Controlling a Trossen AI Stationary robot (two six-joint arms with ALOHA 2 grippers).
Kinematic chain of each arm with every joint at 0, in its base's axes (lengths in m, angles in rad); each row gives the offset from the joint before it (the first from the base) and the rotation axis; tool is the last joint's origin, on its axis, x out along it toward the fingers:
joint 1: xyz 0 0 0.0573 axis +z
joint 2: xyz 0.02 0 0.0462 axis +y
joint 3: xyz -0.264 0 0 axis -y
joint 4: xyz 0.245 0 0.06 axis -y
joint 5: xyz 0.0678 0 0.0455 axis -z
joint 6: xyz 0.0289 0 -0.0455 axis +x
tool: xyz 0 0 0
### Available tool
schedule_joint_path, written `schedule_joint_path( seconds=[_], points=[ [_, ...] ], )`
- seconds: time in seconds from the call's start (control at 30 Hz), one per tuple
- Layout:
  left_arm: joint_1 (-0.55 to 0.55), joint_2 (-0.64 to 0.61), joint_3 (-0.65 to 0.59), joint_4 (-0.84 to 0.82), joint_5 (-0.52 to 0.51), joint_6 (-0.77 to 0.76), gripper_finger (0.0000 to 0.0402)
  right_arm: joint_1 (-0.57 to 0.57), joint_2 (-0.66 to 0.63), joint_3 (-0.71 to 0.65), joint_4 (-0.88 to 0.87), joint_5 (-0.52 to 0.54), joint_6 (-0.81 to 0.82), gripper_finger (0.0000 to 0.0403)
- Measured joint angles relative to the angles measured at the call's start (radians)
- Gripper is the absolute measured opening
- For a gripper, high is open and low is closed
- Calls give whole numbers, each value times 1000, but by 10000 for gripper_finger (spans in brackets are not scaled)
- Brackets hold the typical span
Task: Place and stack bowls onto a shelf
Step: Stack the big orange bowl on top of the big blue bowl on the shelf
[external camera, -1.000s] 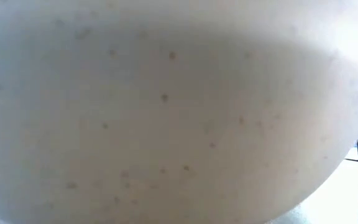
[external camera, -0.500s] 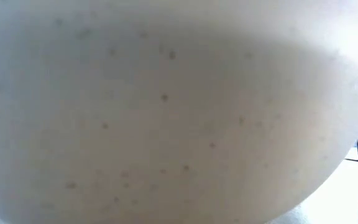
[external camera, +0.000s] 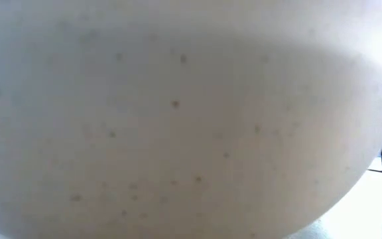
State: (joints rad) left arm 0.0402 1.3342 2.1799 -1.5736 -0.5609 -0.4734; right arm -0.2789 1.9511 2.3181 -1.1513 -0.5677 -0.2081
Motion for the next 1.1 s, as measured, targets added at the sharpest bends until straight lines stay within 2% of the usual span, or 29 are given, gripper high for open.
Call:
schedule_joint_path(
  seconds=[0.17,0.23,0.33,0.43,0.8,1.1],
  points=[
    [-2,-51,-95,3,23,15,118,72,0,-90,81,39,-1,8],
    [-2,-77,-143,2,22,12,118,92,0,-120,122,126,24,8],
    [-3,-110,-198,2,23,-3,118,105,0,-146,147,317,73,8],
    [-2,-140,-237,2,21,-12,118,107,1,-155,148,384,111,8],
    [-2,-213,-333,17,22,-83,118,113,1,-152,154,361,240,8],
    [-2,-225,-371,18,23,-105,118,113,1,-97,91,355,253,8]
  ],
)
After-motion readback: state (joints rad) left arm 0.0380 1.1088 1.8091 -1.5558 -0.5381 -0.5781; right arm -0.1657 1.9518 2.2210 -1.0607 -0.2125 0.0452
